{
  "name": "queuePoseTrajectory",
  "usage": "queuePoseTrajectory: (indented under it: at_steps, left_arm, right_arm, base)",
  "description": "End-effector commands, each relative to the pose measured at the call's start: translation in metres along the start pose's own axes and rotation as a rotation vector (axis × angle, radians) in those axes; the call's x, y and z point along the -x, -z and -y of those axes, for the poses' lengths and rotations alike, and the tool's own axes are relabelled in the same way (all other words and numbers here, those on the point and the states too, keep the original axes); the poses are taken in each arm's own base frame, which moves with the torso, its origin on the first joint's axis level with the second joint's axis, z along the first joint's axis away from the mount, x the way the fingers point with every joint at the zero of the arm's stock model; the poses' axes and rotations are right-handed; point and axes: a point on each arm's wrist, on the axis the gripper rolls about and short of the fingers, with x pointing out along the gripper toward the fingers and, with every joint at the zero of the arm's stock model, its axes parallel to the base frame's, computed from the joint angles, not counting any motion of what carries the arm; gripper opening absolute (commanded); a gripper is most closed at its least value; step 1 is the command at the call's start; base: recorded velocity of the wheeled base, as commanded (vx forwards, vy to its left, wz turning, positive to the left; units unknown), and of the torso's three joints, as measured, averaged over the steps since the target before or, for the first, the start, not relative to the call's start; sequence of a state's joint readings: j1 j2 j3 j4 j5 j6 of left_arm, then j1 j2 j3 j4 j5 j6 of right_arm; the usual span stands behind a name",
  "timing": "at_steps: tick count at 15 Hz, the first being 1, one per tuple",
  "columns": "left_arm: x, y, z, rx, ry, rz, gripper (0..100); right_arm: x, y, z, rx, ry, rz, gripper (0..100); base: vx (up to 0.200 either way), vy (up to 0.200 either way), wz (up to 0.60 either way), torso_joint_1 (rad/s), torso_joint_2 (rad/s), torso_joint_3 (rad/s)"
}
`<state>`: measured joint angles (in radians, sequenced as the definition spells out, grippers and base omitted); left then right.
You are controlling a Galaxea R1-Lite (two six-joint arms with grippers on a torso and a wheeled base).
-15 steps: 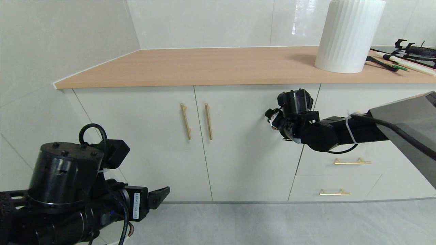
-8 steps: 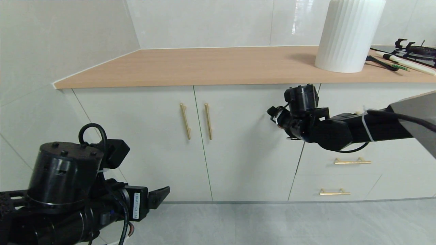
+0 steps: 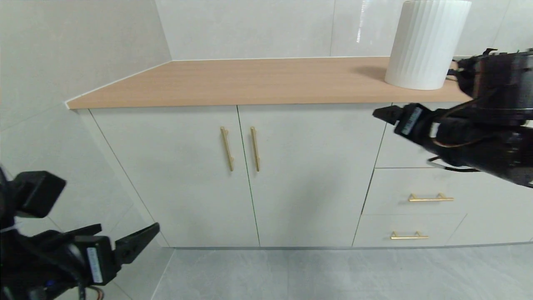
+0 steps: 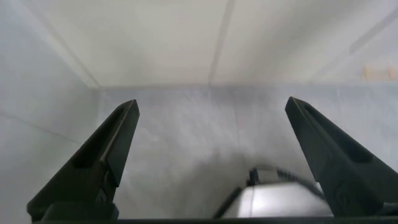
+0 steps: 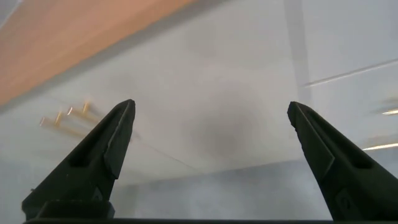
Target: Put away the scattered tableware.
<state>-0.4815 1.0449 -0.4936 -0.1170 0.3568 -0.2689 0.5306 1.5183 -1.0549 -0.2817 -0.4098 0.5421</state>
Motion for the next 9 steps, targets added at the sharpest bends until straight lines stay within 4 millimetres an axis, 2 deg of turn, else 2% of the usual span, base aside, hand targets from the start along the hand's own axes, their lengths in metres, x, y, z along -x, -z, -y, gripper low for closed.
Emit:
queuePoseTrajectory:
  at_steps: [1,2,4,5,6,8,9]
  left_arm:
    - [0.069,0.023,-0.040,-0.006,-0.093,0.209,100]
    - [0.090,0.037,-0.049,-0.047,-0.109,0.242,100]
    - [0.119,0.059,-0.060,-0.126,-0.122,0.296,100]
    - [0.124,0.064,-0.063,-0.144,-0.136,0.312,100]
    - [0.133,0.075,-0.066,-0.176,-0.210,0.343,100]
    - [0.139,0.083,-0.067,-0.201,-0.252,0.378,100]
    - [0.143,0.087,-0.067,-0.210,-0.288,0.403,100]
  right_arm:
    - [0.153,-0.007,0.073,0.173,-0.084,0.175,100]
    - [0.180,-0.001,0.091,0.194,-0.091,0.222,100]
    - [0.215,0.015,0.122,0.262,0.012,0.270,100]
    - [0.224,0.019,0.129,0.279,0.052,0.289,100]
    - [0.245,0.031,0.141,0.316,0.109,0.329,100]
    - [0.266,0.044,0.153,0.380,0.143,0.379,100]
    - [0.277,0.061,0.162,0.431,0.196,0.417,100]
  base:
    - [0.000,0.000,0.00,0.000,0.00,0.000]
    - [0.000,0.000,0.00,0.000,0.00,0.000]
    - [0.000,0.000,0.00,0.000,0.00,0.000]
    - [0.000,0.000,0.00,0.000,0.00,0.000]
    - [0.000,0.000,0.00,0.000,0.00,0.000]
    - [0.000,0.000,0.00,0.000,0.00,0.000]
    - [0.000,0.000,0.00,0.000,0.00,0.000]
